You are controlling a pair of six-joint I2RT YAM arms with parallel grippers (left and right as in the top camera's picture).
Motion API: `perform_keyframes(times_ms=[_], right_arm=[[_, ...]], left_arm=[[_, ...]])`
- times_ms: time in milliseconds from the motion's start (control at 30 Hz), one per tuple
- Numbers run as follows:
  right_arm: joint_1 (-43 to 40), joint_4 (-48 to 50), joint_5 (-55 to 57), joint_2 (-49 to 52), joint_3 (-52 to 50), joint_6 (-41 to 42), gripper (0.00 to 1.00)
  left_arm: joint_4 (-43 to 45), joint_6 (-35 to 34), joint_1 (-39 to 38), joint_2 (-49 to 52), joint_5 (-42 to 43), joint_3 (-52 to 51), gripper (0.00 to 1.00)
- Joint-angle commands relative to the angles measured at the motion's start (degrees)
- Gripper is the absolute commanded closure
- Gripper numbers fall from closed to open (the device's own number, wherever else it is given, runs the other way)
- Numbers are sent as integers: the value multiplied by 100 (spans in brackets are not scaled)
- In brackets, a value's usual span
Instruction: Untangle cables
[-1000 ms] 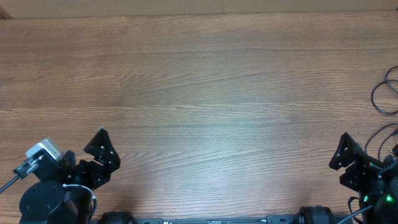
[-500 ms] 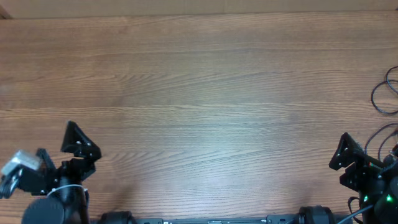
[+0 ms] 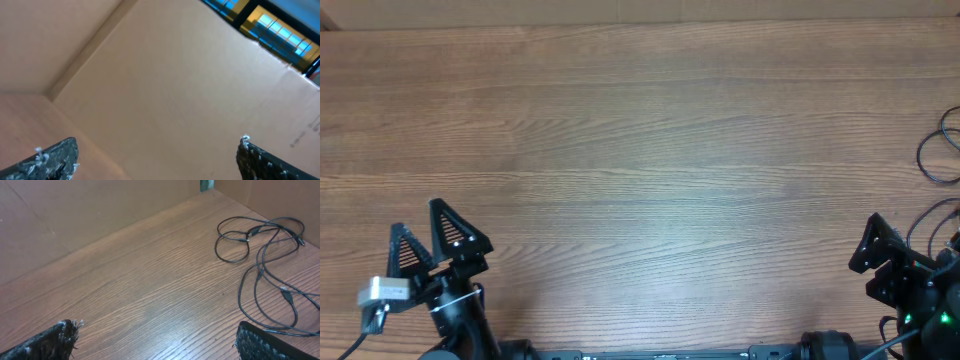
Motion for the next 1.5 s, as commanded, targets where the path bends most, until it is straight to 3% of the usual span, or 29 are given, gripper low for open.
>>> perform_keyframes(times_ms=[0,400,667,900,1300,1367,1467], right_arm=[[33,9,52,2,4,20,0],[33,9,52,2,4,20,0],[33,11,52,2,4,20,0],[33,11,52,2,4,20,0],[33,9,52,2,4,20,0],[33,9,52,2,4,20,0],[33,11,52,2,4,20,0]], left_arm=[[597,-33,31,-120,-103,-455,0],[975,-33,-13,-120,-74,-984,0],[1812,-33,-105,-120,-59,-2061,0],[1746,387,-116,-120,-101,-2044,0],[-162,1067,-122,-120,-101,-2044,0],[-240,1497,-122,-120,-20,-2044,1],[-245,1622,-122,-120,55,-2044,0]])
